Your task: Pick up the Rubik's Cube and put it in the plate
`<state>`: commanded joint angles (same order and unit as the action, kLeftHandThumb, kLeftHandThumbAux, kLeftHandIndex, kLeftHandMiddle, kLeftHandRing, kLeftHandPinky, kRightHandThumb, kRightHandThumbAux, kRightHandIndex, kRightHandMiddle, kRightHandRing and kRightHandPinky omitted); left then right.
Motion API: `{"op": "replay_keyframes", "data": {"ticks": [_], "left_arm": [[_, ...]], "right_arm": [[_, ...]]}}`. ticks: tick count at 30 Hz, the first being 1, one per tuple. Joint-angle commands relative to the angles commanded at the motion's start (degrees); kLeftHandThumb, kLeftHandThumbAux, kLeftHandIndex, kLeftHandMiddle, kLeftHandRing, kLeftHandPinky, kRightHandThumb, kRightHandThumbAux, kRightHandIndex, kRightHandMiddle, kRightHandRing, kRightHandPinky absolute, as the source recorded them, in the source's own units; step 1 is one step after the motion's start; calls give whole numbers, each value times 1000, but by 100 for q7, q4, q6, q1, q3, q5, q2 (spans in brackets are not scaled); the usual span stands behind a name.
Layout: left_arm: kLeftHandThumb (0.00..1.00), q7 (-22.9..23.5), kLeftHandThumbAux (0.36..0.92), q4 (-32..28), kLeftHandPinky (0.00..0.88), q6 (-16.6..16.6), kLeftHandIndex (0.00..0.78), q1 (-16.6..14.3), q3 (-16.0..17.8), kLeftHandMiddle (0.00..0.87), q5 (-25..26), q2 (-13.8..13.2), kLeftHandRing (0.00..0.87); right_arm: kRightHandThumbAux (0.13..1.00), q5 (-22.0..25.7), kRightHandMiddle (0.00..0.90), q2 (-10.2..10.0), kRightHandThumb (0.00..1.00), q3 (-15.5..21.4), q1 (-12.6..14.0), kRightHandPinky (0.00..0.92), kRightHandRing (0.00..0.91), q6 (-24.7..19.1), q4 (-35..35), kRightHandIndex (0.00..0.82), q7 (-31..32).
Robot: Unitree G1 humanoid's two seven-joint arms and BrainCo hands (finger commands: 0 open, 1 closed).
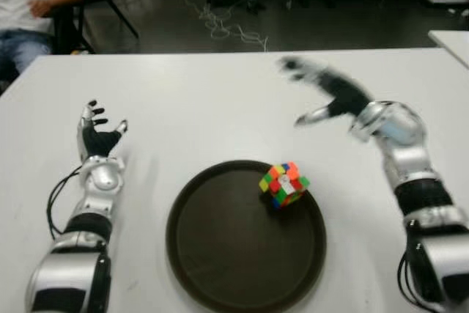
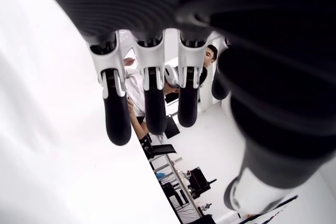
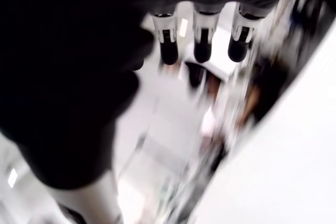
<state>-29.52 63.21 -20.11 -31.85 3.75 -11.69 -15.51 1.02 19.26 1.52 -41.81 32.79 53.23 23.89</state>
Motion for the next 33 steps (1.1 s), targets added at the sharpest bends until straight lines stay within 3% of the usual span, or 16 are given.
{"op": "replay_keyframes", "data": {"ticks": [7,11,18,25,33], "left_arm": [[129,21,782,-4,394,-31,115,15,-4,215,14,6,279],[136,57,784,-5,373,-79,120,27,14,218,43,0,272],[157,118,775,17,369,-133,125,44,1,212,38,-29,267],[148,151,763,1,334,-186,125,90,-25,202,10,-57,248],[183,235,761,-9,348,-228,131,101,51,210,128,-29,257]], "right_arm": [[923,-476,74,178,0,113,-144,43,59,262,1295,58,-1623],[901,-637,80,138,0,108,-182,43,66,258,1571,66,-2190],[801,-597,58,-8,0,317,-323,33,48,-348,1934,59,-3173],[721,-627,43,-136,0,401,-418,40,51,-704,2063,59,-3642],[690,-375,27,-212,0,657,-358,8,26,-874,2028,42,-3478]]}}
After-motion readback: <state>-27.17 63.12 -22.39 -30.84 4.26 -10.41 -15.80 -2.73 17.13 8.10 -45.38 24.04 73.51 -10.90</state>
